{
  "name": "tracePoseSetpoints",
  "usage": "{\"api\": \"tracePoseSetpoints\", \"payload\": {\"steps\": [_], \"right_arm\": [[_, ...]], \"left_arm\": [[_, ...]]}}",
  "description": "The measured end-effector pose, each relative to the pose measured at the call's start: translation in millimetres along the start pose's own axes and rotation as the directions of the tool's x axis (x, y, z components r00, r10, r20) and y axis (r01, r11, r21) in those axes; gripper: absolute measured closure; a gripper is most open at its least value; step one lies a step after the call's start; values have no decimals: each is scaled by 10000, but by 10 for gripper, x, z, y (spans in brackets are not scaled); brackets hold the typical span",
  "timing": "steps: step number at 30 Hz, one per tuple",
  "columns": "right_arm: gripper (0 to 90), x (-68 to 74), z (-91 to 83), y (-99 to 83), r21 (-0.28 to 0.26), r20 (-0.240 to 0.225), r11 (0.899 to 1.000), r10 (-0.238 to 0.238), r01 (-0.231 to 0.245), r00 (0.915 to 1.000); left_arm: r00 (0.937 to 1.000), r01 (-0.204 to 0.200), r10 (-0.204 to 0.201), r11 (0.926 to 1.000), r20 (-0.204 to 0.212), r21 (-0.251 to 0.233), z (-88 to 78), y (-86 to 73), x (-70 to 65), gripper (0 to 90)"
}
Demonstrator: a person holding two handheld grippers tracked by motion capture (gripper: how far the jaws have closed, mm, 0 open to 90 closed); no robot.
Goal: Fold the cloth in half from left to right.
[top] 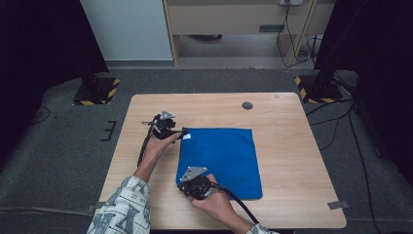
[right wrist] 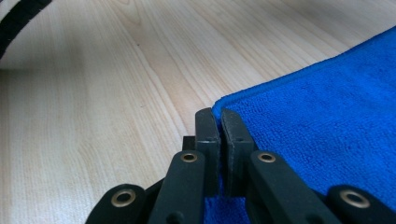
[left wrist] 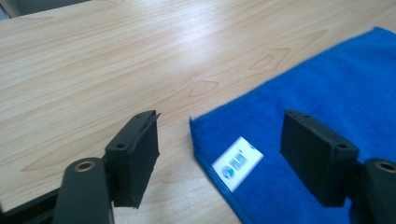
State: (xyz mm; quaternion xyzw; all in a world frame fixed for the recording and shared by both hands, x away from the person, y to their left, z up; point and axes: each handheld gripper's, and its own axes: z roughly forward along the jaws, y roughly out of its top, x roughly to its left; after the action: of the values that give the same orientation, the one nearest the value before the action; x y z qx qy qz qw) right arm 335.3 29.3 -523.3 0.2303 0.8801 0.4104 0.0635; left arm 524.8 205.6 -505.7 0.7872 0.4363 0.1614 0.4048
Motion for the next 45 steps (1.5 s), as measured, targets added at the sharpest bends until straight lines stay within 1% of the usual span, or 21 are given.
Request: {"api": "tracePoseSetpoints", "payload": {"steps": [2, 3, 4, 6, 7, 8, 9, 10, 12, 15, 18, 20, 21, 22, 24, 25, 30, 31, 36, 38, 45], "right_arm": [[873, 19, 15, -8, -4, -61, 10000, -22, 22, 10000], [873, 35, 24, -9, -53, -89, 10000, -10, 9, 10000], [873, 46, 26, -8, -47, -91, 10000, -63, 63, 9999], [873, 56, 29, -4, -102, -130, 9999, -82, 81, 9999], [873, 59, 31, -1, -125, -138, 9999, -24, 22, 9999], [873, 56, 34, 1, -131, -138, 9999, -65, 63, 9999], [873, 53, 39, 1, -117, -116, 9999, -125, 123, 9999], [873, 52, 46, -1, -126, -129, 9999, -51, 50, 9999], [873, 55, 50, -8, -109, -126, 9999, -87, 86, 9999], [872, 69, 44, -17, -127, -109, 9999, -47, 46, 9999], [872, 66, 27, -18, -136, -117, 9999, -95, 93, 9999], [872, 61, 21, -17, -172, -79, 9998, -77, 76, 9999], [872, 56, 18, -17, -156, -97, 9998, -86, 84, 9999], [872, 53, 19, -18, -151, -103, 9998, -93, 91, 9999], [872, 54, 24, -22, -166, -125, 9998, -78, 76, 9999], [872, 58, 28, -23, -173, -113, 9998, -76, 74, 9999], [872, 66, 20, -18, -141, -90, 9999, -46, 45, 9999], [872, 66, 14, -15, -149, -95, 9999, -86, 85, 9999], [873, 72, -23, -3, -164, -35, 9998, -147, 146, 9999], [873, 76, -43, 6, -185, 9, 9997, -152, 152, 9999], [874, 120, -97, 48, -365, 99, 9991, -231, 234, 9997]], "left_arm": [[9991, -396, 400, 9986, -112, 338, 56, 43, 11, 323], [9990, -373, 378, 9991, -219, 197, 70, 50, 18, 342], [9994, -237, 239, 9997, -248, 55, 85, 51, 29, 366], [9996, -214, 219, 9993, -160, 316, 128, 56, 47, 378], [9991, -381, 391, 9980, -189, 501, 149, 52, 56, 380], [9988, -408, 423, 9975, -252, 583, 164, 50, 65, 390], [9991, -314, 330, 9979, -262, 565, 173, 46, 81, 399], [9994, -237, 249, 9982, -222, 550, 178, 44, 88, 412], [9991, -284, 304, 9973, -296, 676, 199, 34, 107, 433], [9990, -346, 369, 9952, -239, 910, 241, 13, 123, 469], [9992, -283, 309, 9944, -235, 1022, 271, -7, 130, 498], [9985, -457, 491, 9908, -234, 1277, 295, -25, 121, 511], [9981, -529, 564, 9909, -246, 1238, 297, -30, 120, 520], [9985, -481, 508, 9916, -195, 1199, 299, -30, 118, 532], [9982, -563, 584, 9912, -141, 1194, 299, -31, 107, 584], [9975, -672, 690, 9906, -114, 1191, 295, -35, 96, 621], [9981, -612, 616, 9909, 5, 1200, 279, -45, 71, 840], [9980, -625, 636, 9910, -59, 1185, 270, -39, 64, 876], [9989, -432, 446, 9956, -142, 827, 178, 37, 52, 893], [9986, -467, 486, 9959, -225, 775, 128, 81, 41, 894], [9987, -453, 463, 9981, -217, 429, -31, 223, 4, 895]]}}
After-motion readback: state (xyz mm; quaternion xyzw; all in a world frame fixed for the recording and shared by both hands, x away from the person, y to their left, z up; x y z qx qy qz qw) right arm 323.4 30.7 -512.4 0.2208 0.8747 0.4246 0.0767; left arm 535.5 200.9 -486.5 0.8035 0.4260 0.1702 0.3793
